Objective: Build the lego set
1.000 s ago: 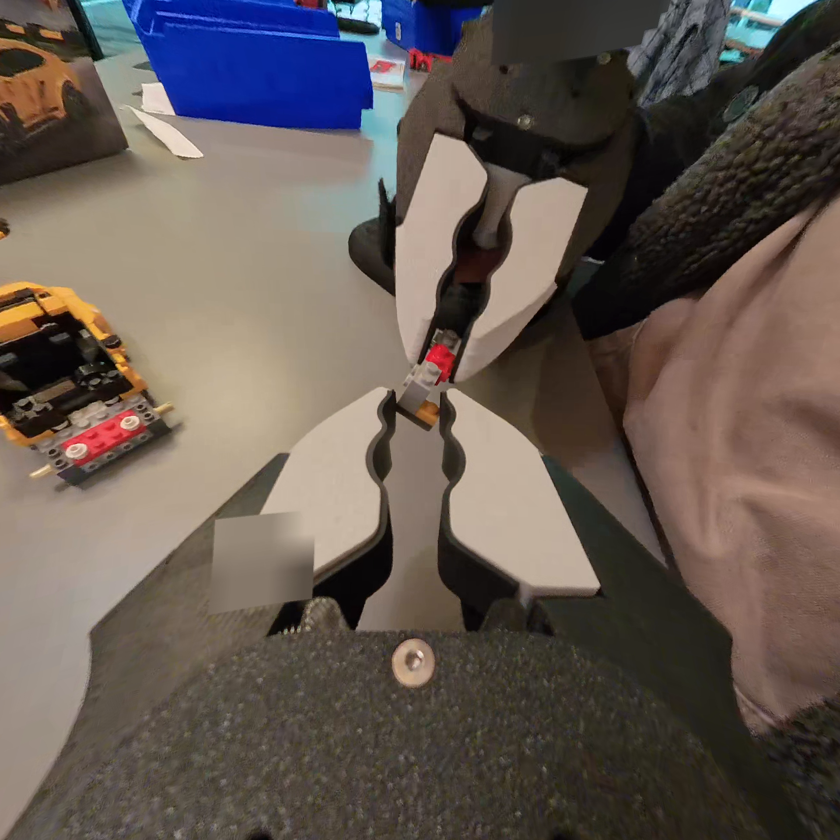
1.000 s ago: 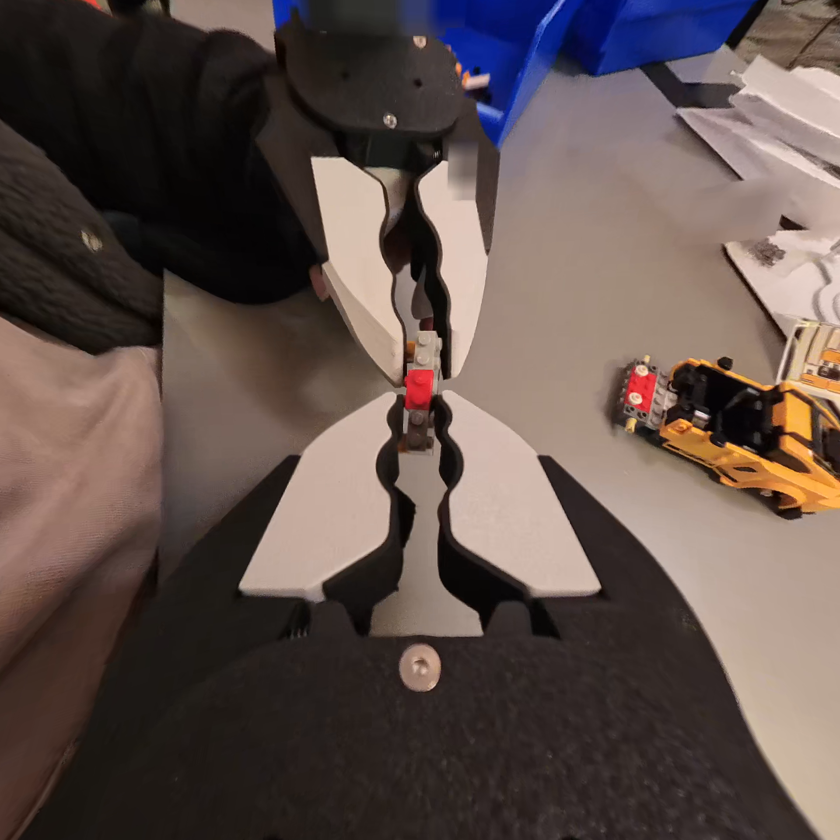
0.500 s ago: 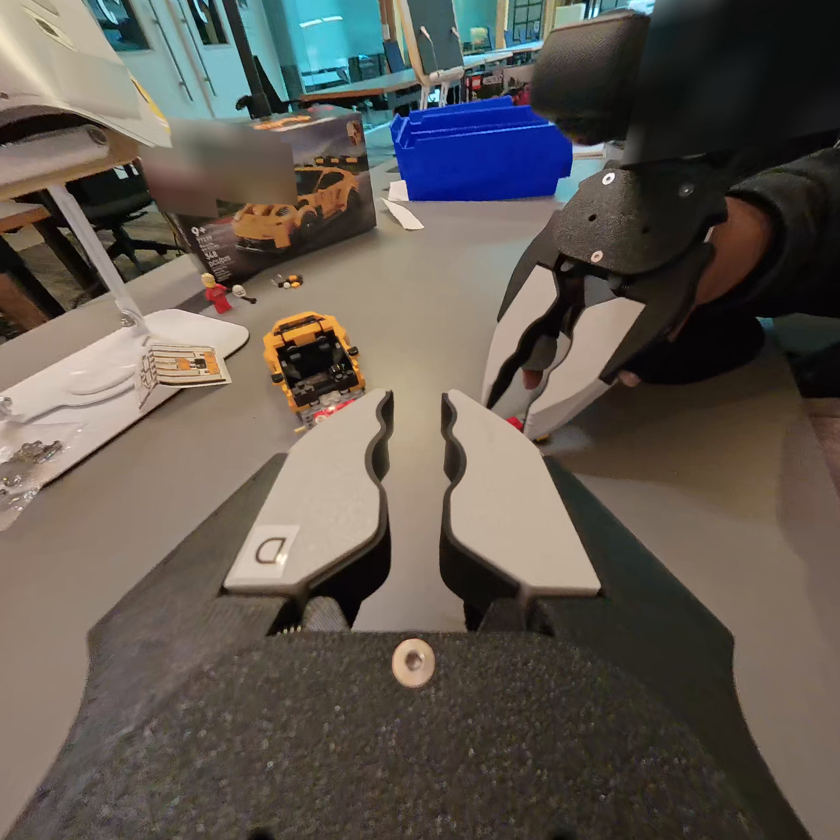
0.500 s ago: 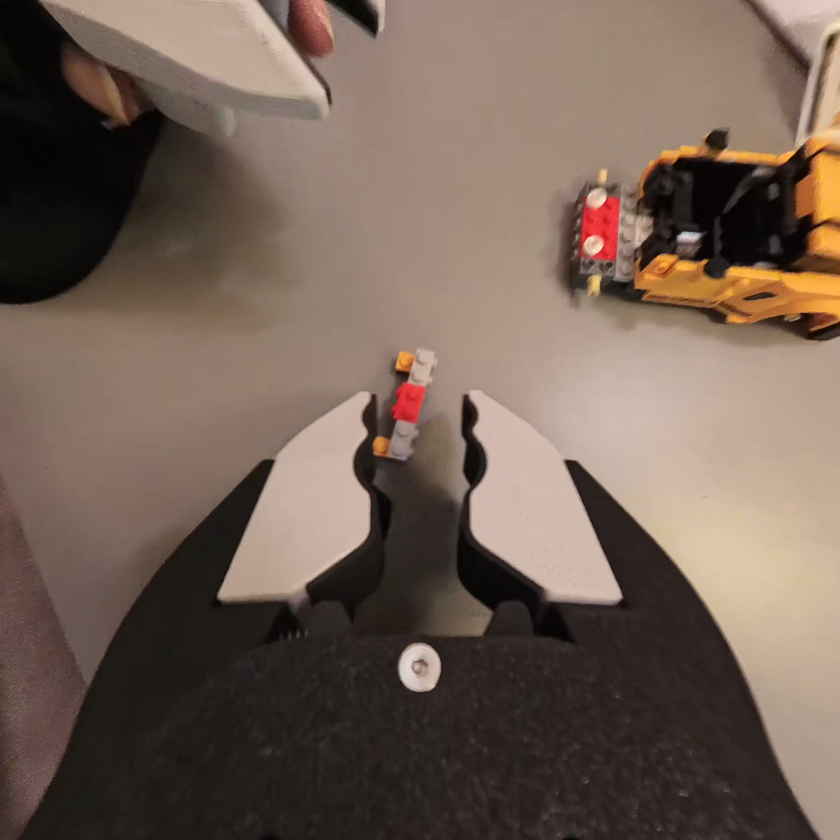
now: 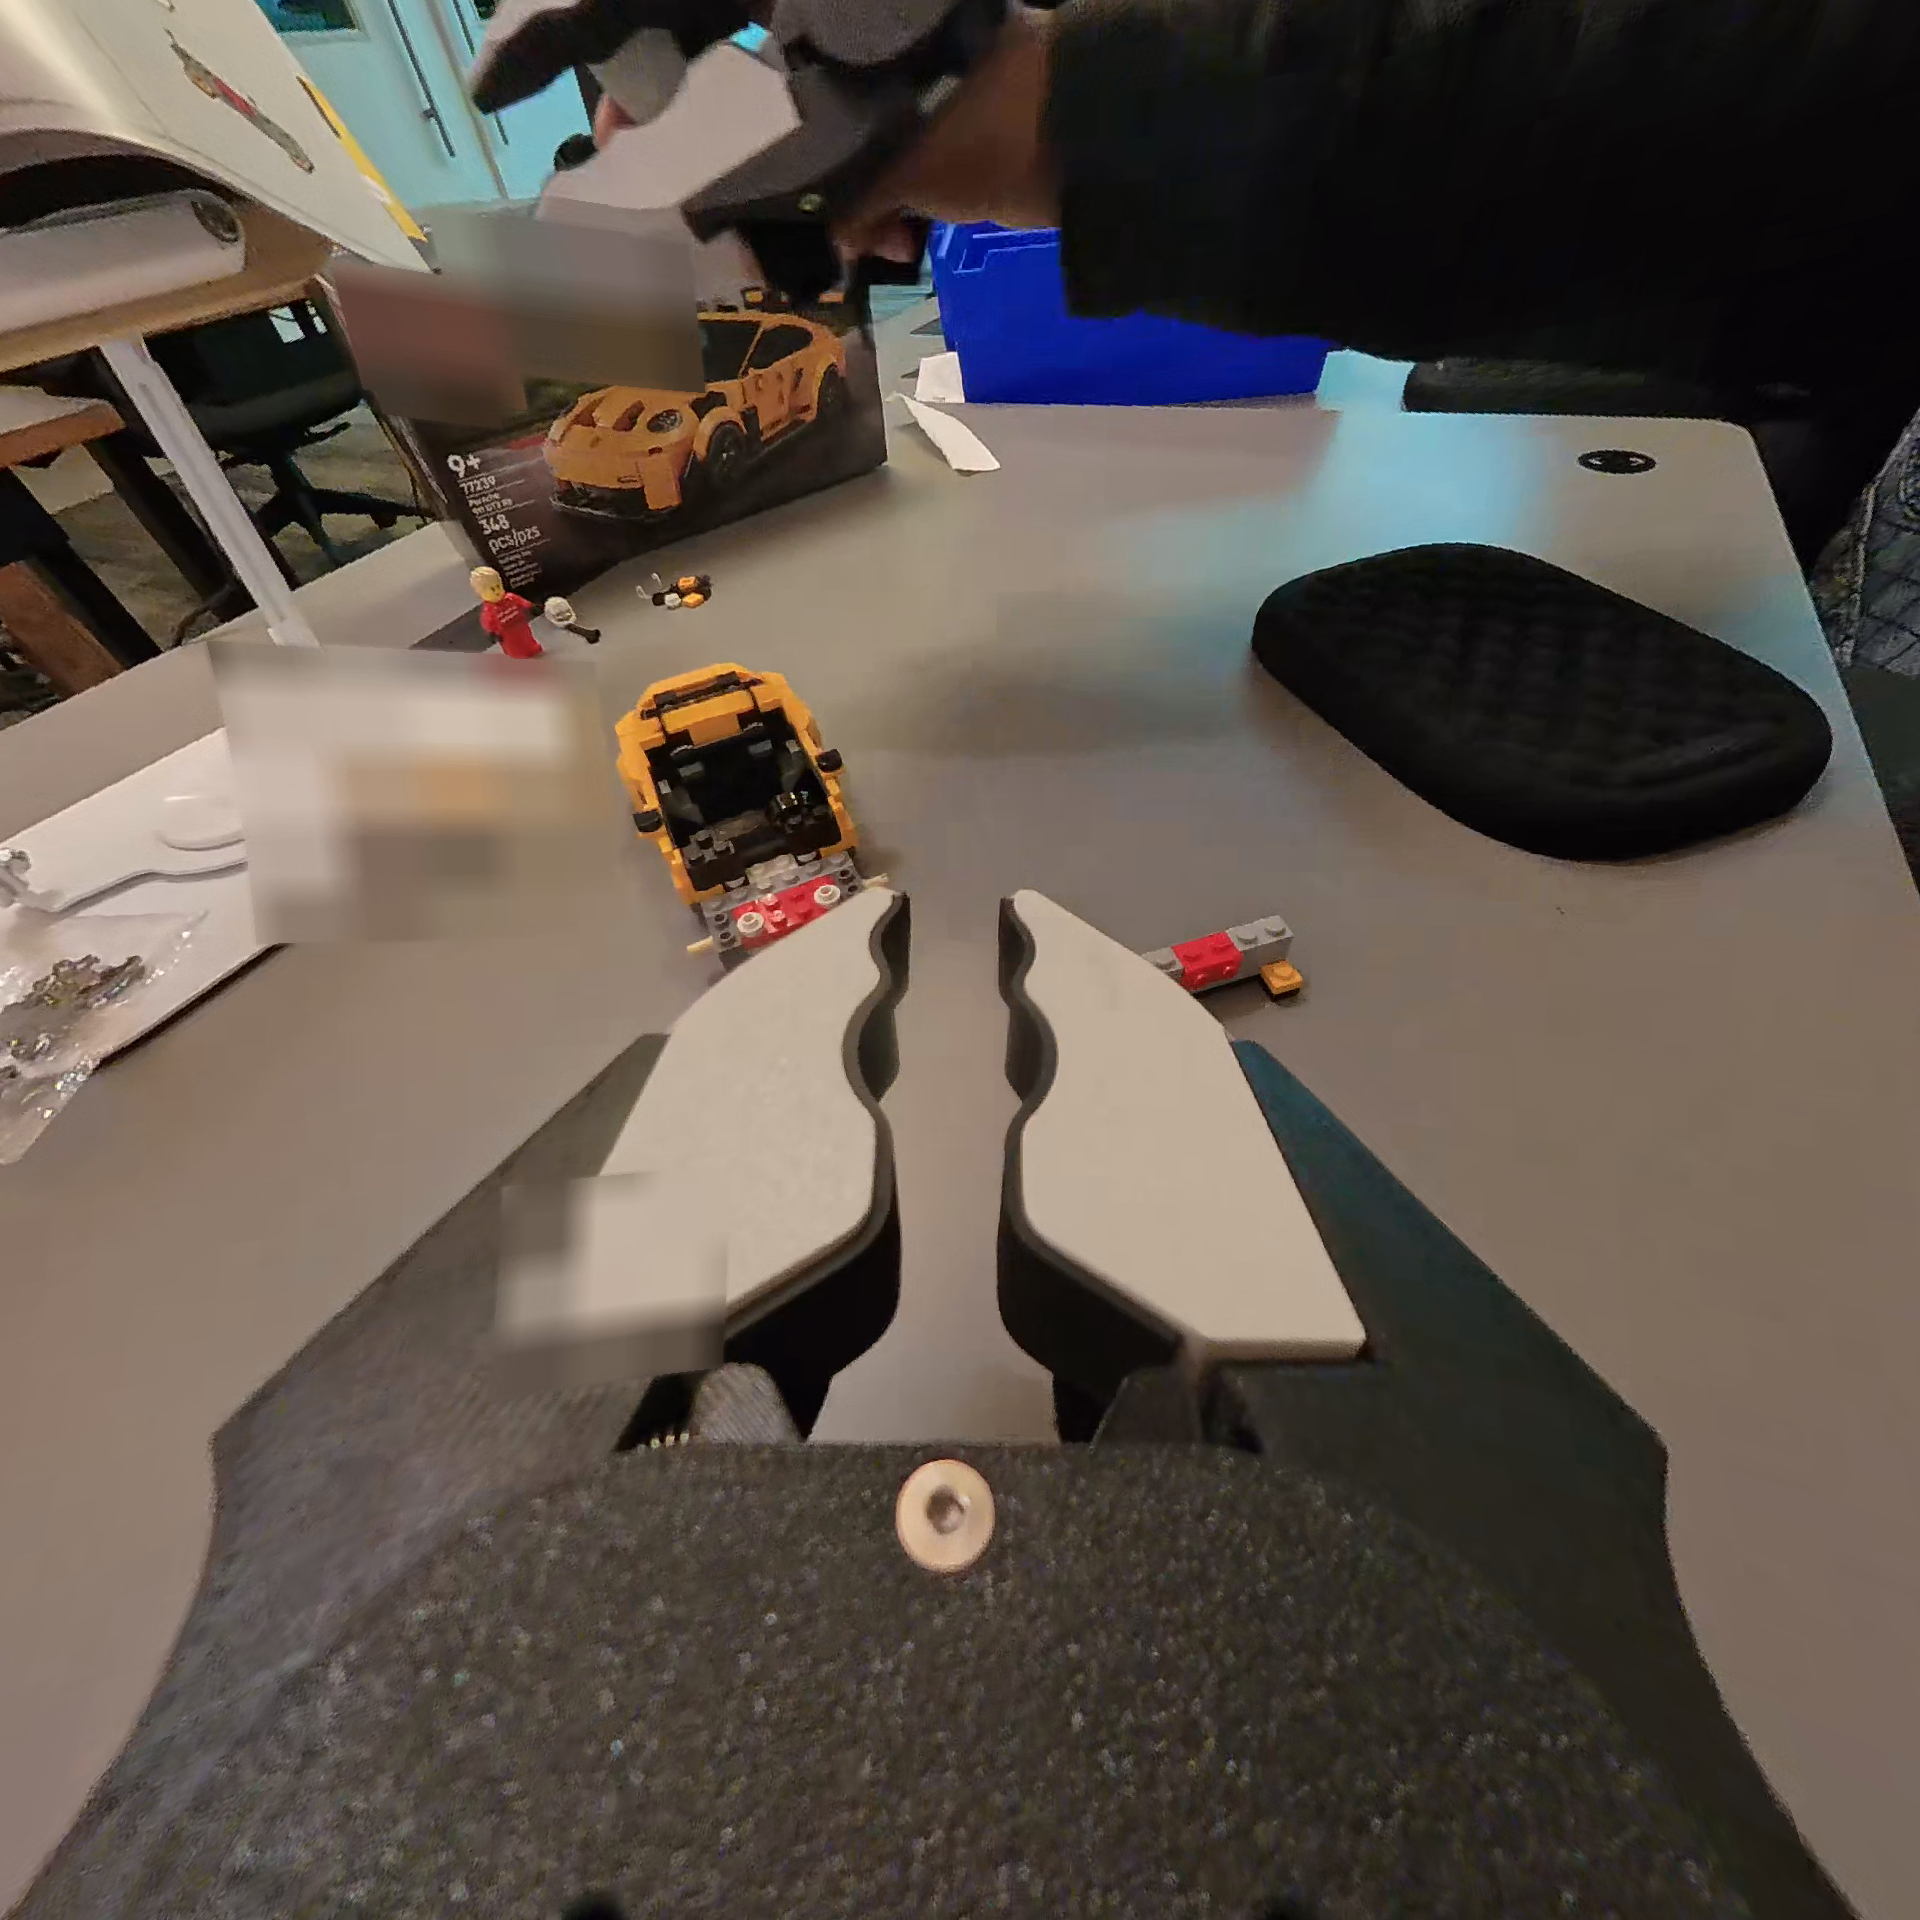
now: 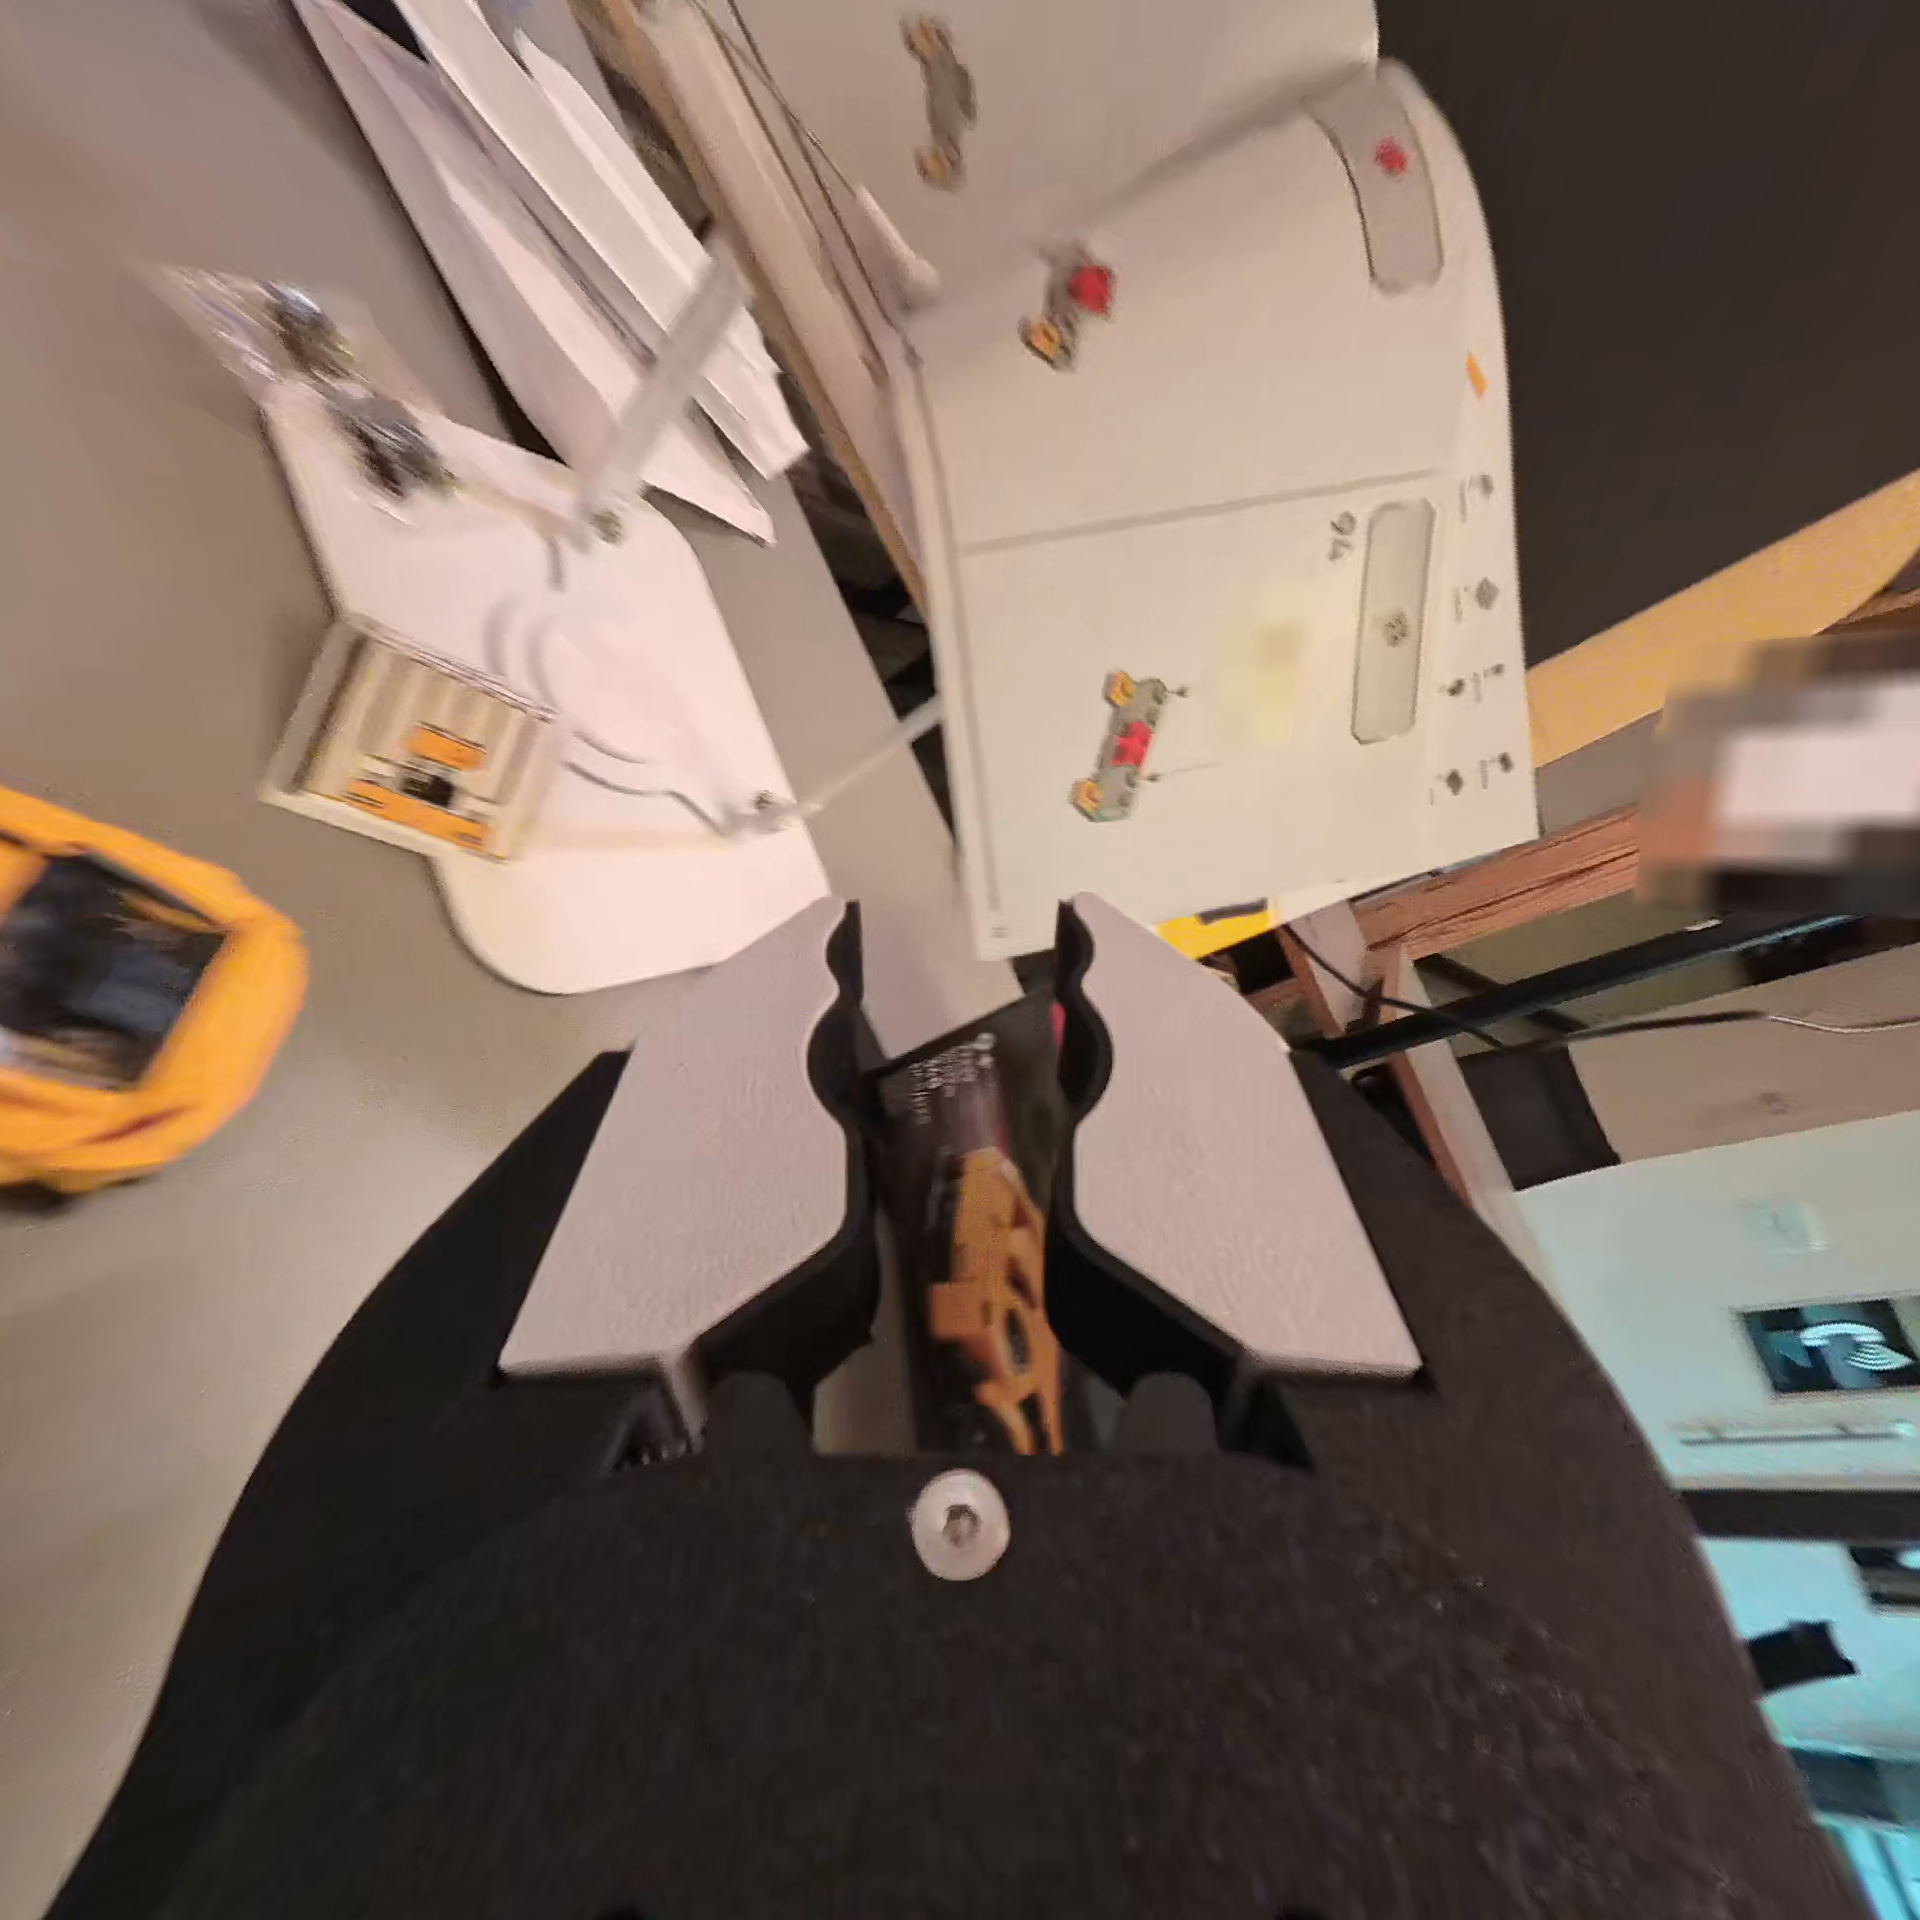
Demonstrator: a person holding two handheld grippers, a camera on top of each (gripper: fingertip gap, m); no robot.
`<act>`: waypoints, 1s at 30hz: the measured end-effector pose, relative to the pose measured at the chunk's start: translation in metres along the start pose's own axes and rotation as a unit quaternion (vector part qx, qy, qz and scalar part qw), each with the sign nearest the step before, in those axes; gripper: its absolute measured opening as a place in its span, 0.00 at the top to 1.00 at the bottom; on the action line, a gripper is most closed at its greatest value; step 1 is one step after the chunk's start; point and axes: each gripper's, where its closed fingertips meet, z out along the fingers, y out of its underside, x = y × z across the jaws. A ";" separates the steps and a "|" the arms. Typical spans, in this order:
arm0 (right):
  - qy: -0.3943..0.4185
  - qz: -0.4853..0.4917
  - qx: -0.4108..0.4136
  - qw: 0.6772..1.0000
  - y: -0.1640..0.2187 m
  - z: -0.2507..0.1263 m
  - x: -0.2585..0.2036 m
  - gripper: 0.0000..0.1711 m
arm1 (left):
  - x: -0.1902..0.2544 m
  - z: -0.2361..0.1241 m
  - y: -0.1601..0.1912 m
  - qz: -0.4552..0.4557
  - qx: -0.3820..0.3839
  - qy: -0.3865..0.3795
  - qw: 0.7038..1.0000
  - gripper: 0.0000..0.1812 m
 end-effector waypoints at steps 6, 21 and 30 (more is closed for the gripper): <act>-0.007 -0.053 0.013 0.998 0.018 0.044 0.012 0.81 | -0.006 0.003 0.006 -0.033 -0.006 0.006 0.999 0.92; -0.116 -0.045 0.048 0.991 0.023 0.051 0.008 0.99 | -0.005 0.010 0.015 -0.074 -0.026 0.040 0.996 0.94; -0.287 0.053 0.013 0.956 0.023 0.048 0.009 0.99 | -0.005 0.013 0.019 -0.080 -0.038 0.045 0.995 0.95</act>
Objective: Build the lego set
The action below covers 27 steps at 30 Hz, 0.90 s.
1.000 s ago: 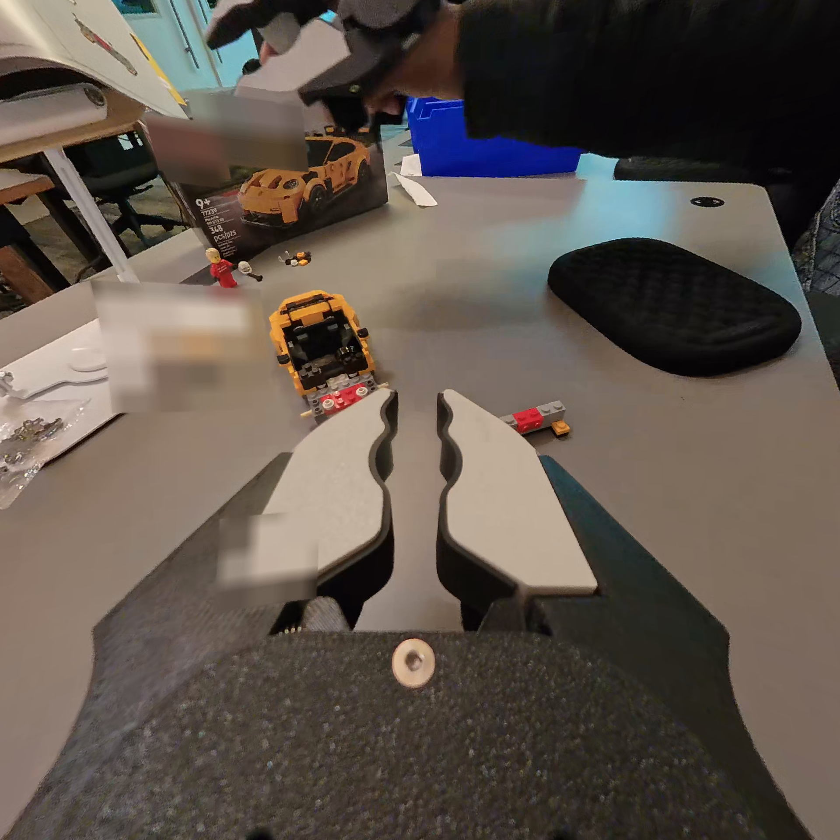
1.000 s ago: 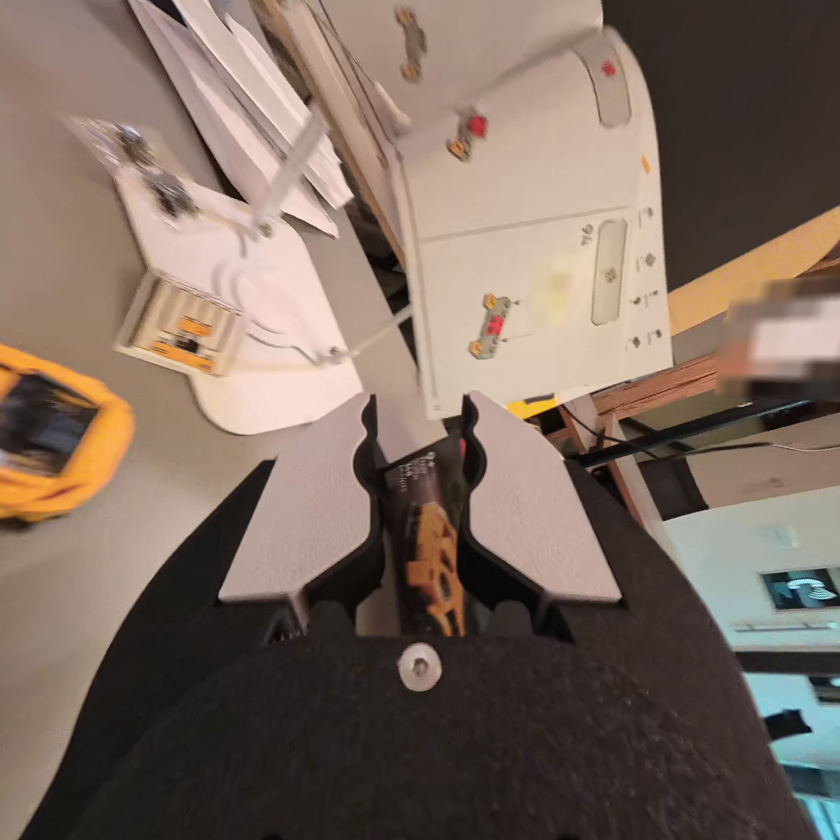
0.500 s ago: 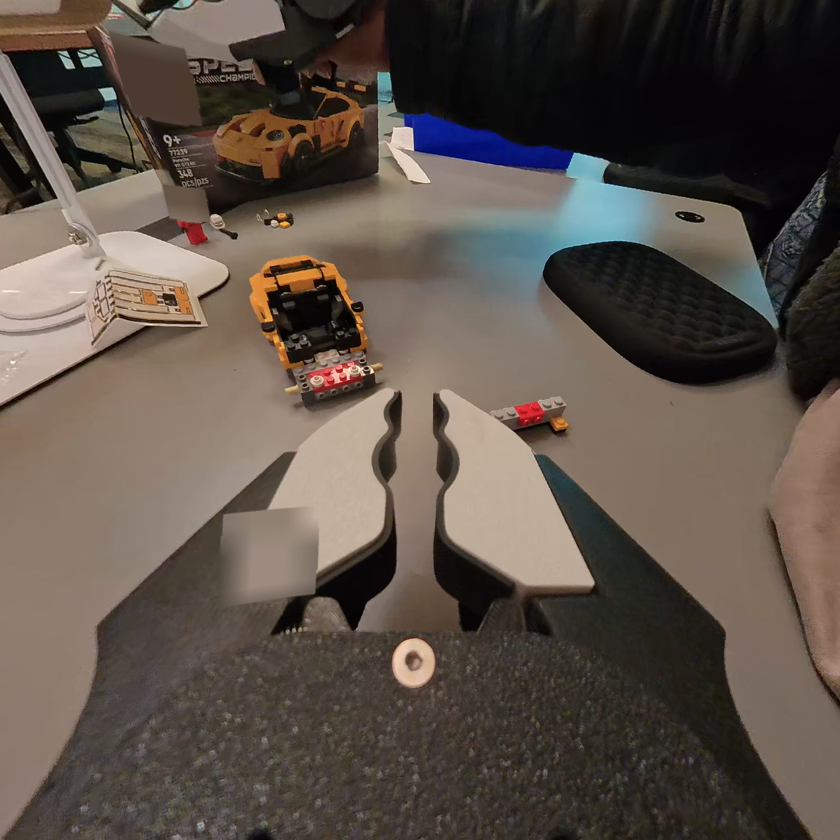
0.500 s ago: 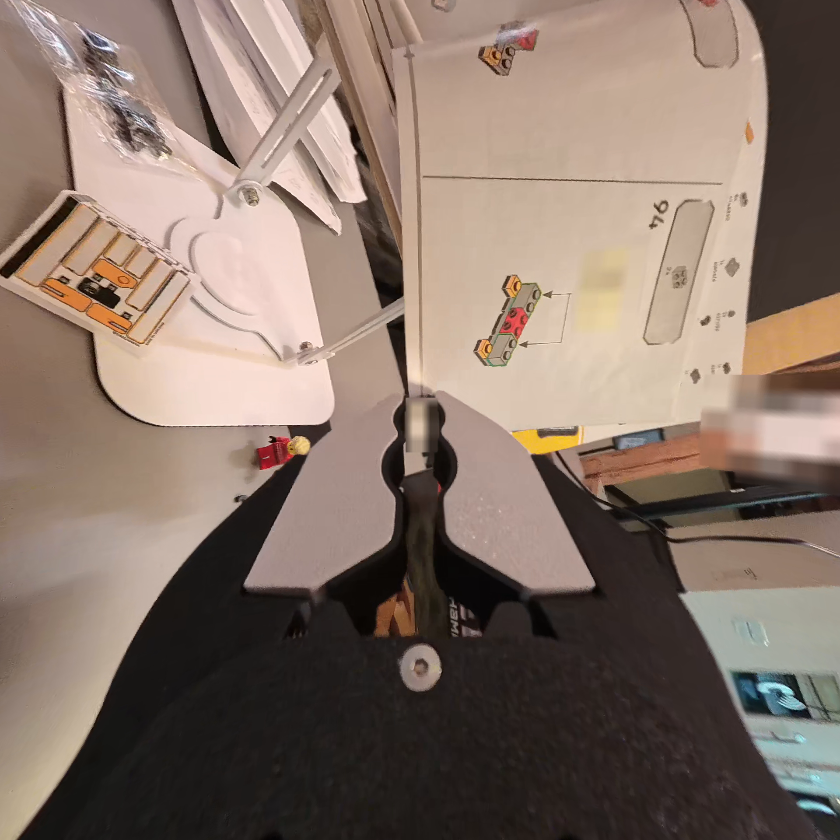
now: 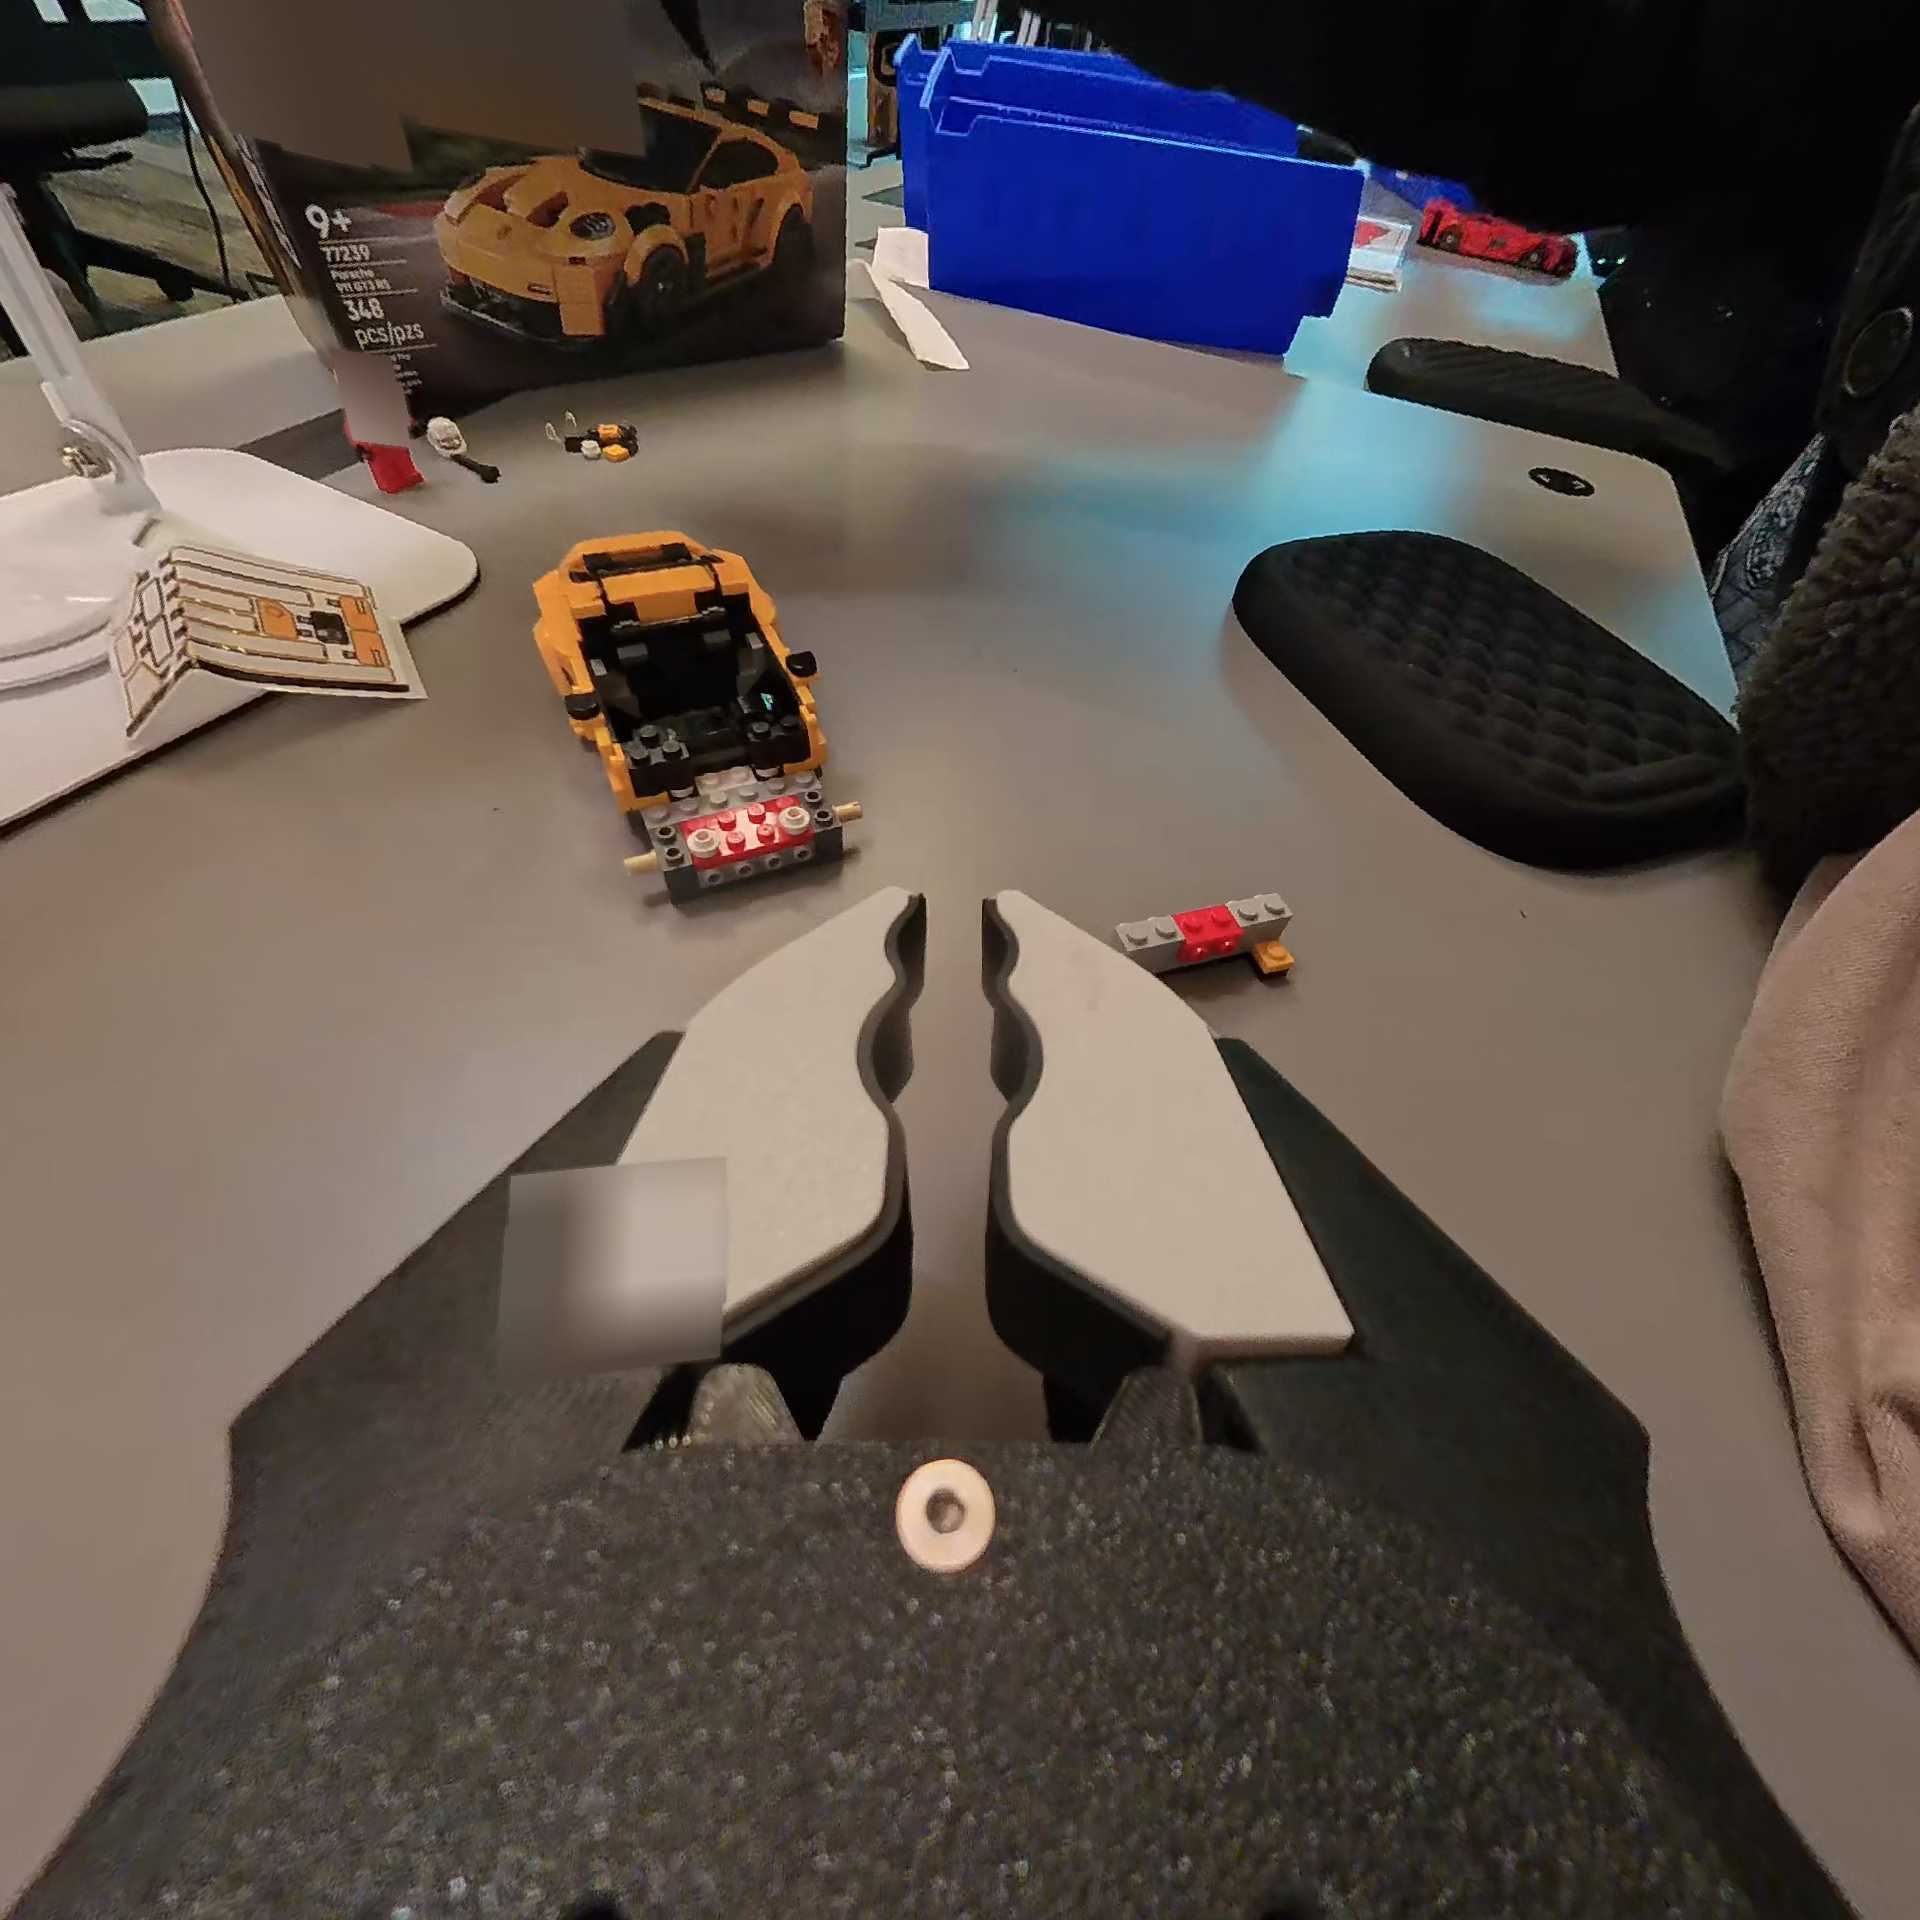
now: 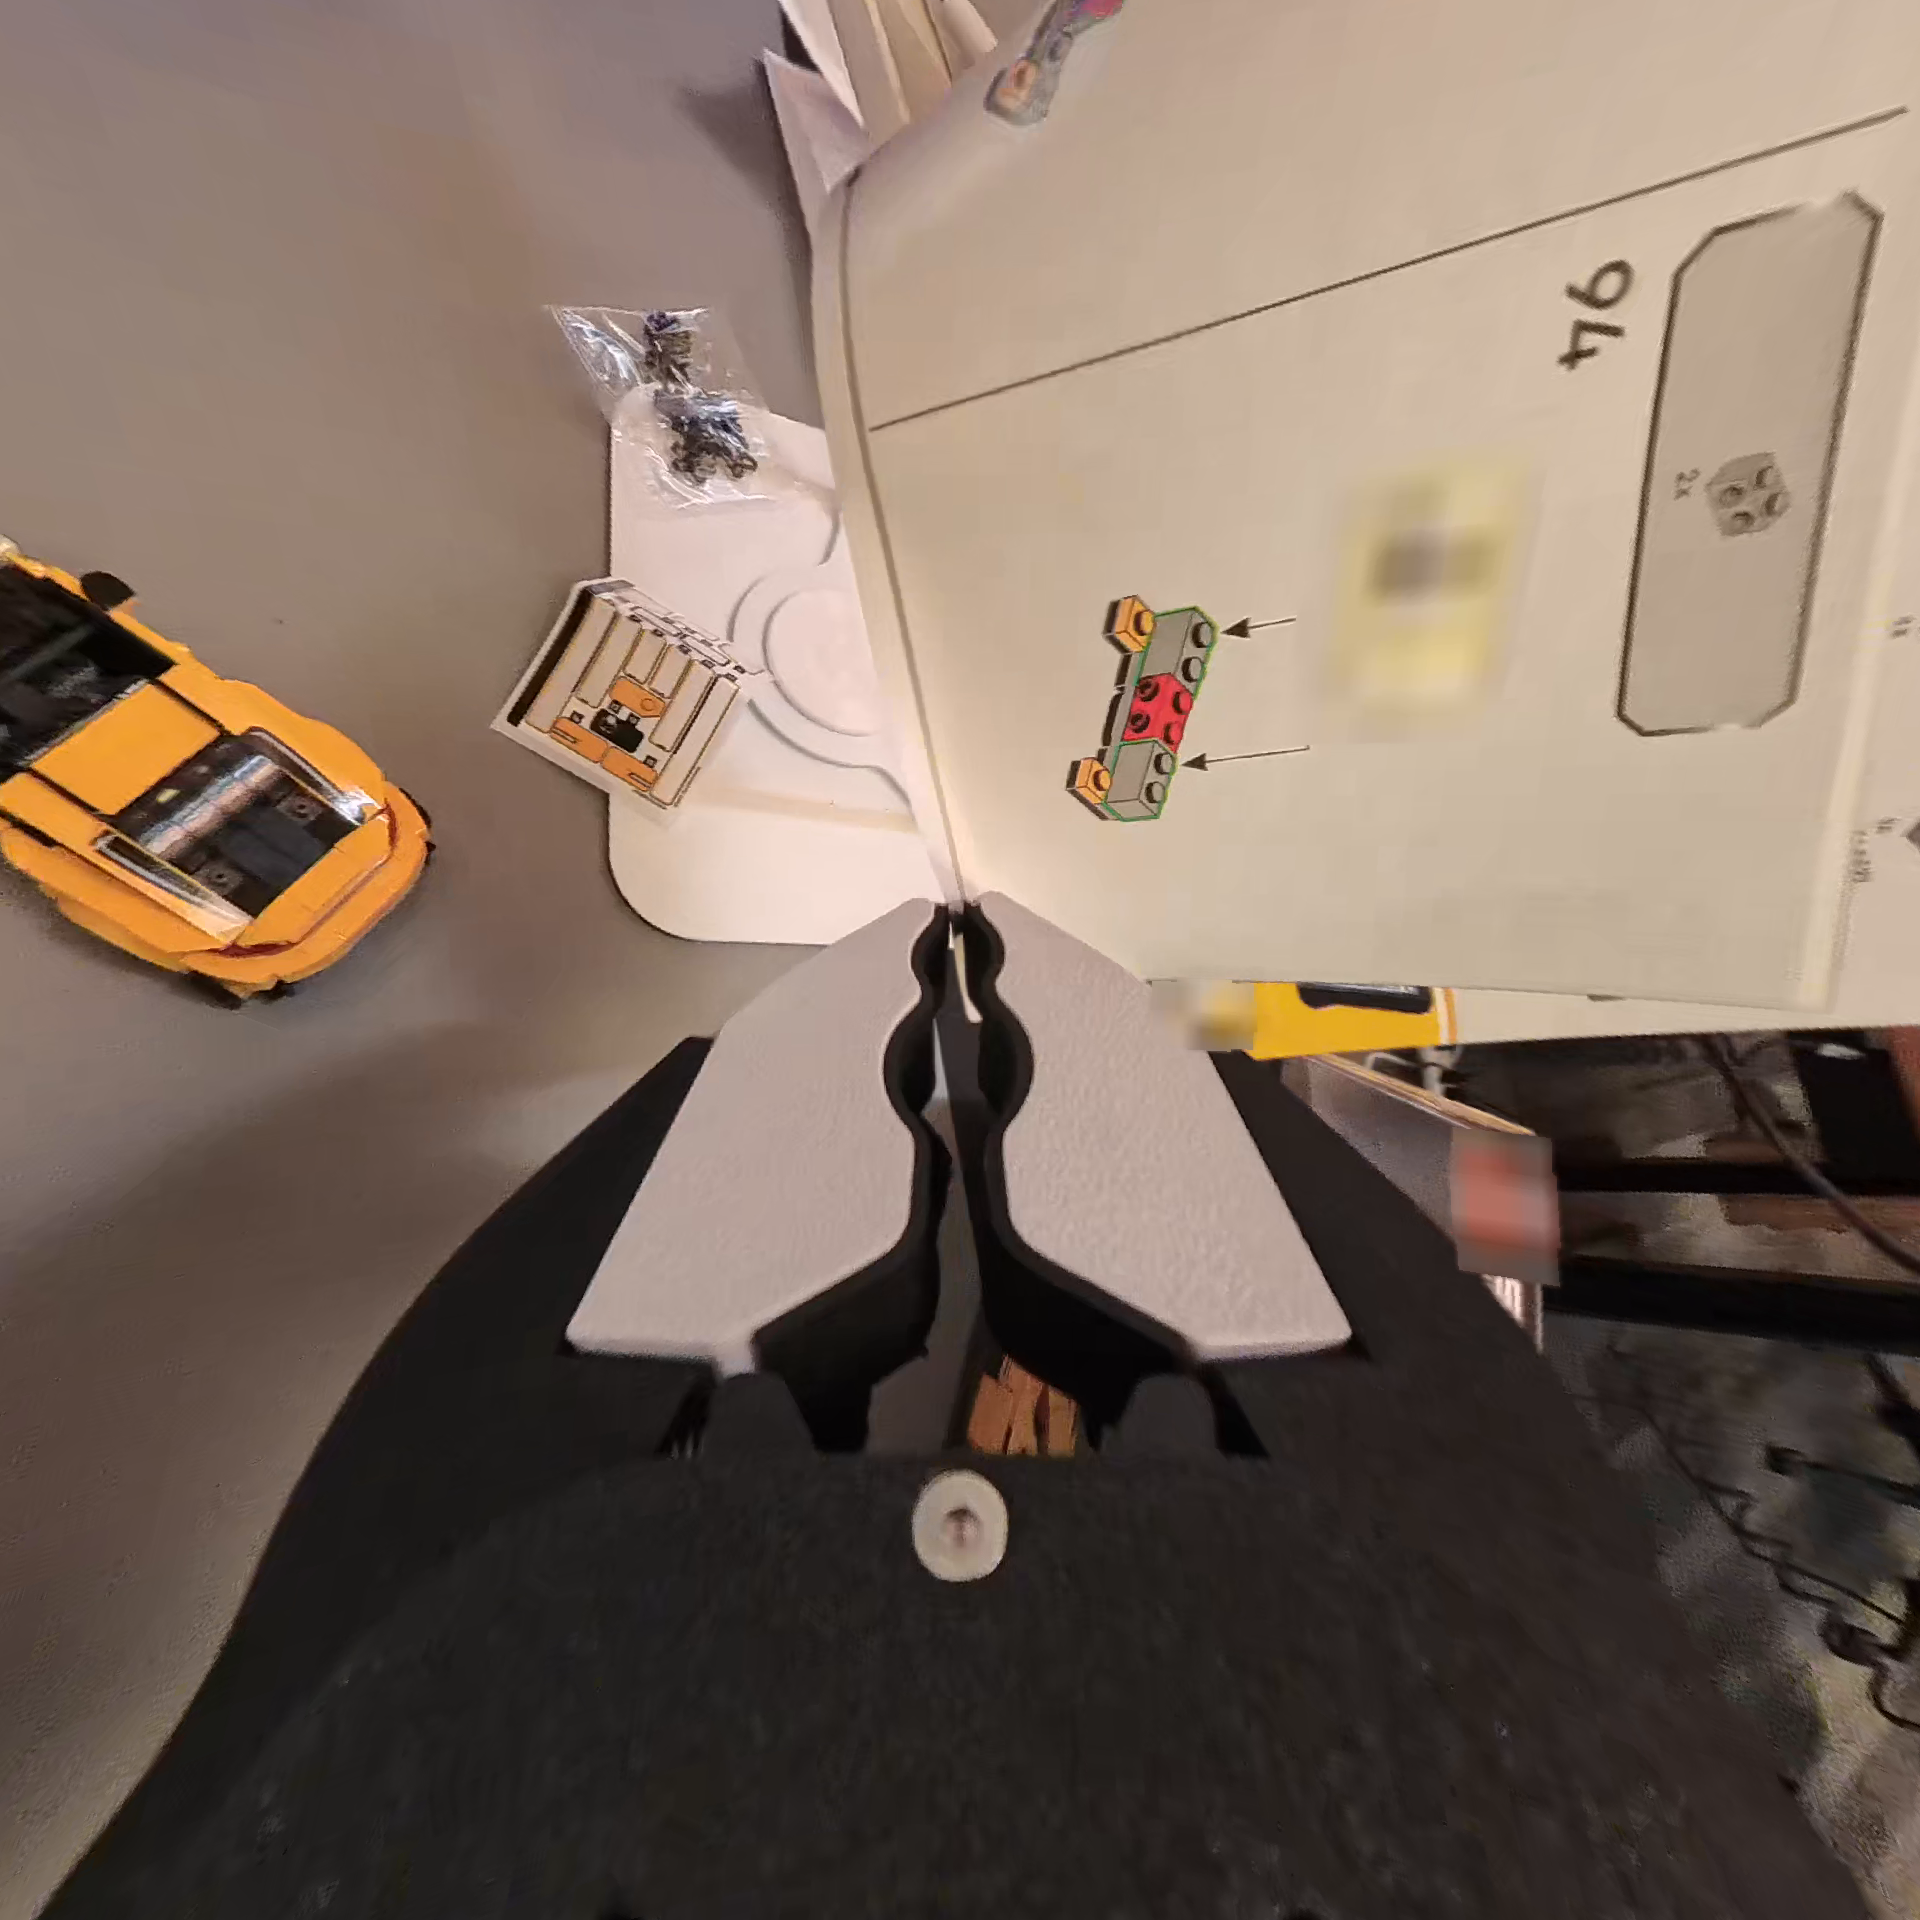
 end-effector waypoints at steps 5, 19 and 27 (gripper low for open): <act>-0.041 0.017 -0.018 0.999 0.001 0.000 0.002 0.98 | 0.001 0.000 0.000 0.002 -0.002 0.003 1.000 0.95; -0.073 0.020 -0.057 0.996 0.002 0.000 0.001 0.98 | 0.008 0.000 0.000 0.008 -0.002 0.024 1.000 0.95; -0.078 0.022 -0.066 0.994 0.004 0.003 0.001 0.98 | 0.008 0.000 0.000 0.006 0.000 0.029 1.000 0.95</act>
